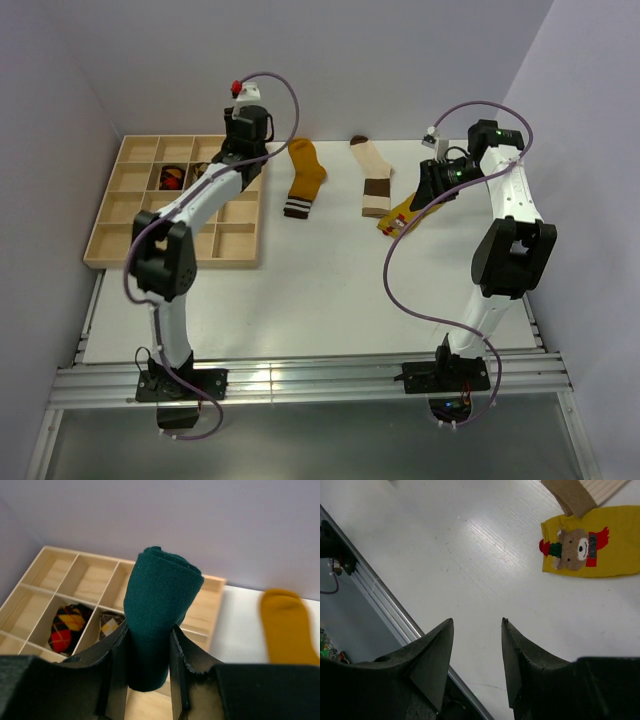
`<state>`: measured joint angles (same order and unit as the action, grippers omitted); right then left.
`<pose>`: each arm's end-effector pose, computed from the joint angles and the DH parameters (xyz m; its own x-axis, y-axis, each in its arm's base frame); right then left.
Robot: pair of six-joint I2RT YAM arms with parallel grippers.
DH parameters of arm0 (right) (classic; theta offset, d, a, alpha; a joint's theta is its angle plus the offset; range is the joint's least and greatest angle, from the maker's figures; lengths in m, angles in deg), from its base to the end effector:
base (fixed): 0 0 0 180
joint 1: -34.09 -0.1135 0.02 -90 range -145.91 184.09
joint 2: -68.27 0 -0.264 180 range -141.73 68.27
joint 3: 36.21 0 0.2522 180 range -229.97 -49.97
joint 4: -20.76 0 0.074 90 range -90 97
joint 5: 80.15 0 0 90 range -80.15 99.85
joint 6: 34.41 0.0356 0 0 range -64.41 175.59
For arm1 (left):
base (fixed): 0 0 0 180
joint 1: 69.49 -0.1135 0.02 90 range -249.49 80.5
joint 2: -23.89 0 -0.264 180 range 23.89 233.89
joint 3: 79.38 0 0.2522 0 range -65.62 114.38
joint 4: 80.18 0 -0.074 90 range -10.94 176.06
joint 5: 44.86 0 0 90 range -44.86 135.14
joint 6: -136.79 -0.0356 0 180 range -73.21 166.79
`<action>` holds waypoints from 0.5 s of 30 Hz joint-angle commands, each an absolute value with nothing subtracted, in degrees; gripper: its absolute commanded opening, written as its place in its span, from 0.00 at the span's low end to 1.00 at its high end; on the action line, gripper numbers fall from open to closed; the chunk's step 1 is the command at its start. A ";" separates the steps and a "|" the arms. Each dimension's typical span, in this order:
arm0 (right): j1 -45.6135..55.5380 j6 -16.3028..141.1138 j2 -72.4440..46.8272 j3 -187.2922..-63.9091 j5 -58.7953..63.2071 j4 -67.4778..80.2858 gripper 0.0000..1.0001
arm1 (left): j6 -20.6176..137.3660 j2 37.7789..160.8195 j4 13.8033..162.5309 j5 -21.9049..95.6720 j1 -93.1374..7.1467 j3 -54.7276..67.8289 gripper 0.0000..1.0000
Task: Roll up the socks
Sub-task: Place the sock in the storage box.
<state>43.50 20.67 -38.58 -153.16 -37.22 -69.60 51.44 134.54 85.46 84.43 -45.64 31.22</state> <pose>0.3608 -0.0334 0.3136 -0.7911 -0.2641 -0.5518 -0.5655 0.6598 0.4949 0.4332 -0.1669 0.3350 -0.2068 0.0228 -0.9781 -0.2656 0.9609 0.0786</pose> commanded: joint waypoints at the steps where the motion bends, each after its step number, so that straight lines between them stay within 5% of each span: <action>1: 43.93 21.67 -37.46 -154.91 -36.30 -68.24 0.50 | 48.47 144.44 83.26 99.43 -45.50 38.52 0.00; 15: 43.76 20.70 -39.92 -150.69 -37.08 -66.74 0.49 | 54.70 153.18 74.47 98.07 -48.14 40.47 0.00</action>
<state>43.50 21.00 -39.12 -150.87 -36.26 -68.05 51.96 155.64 75.32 98.01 -48.02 40.99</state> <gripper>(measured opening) 0.498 0.361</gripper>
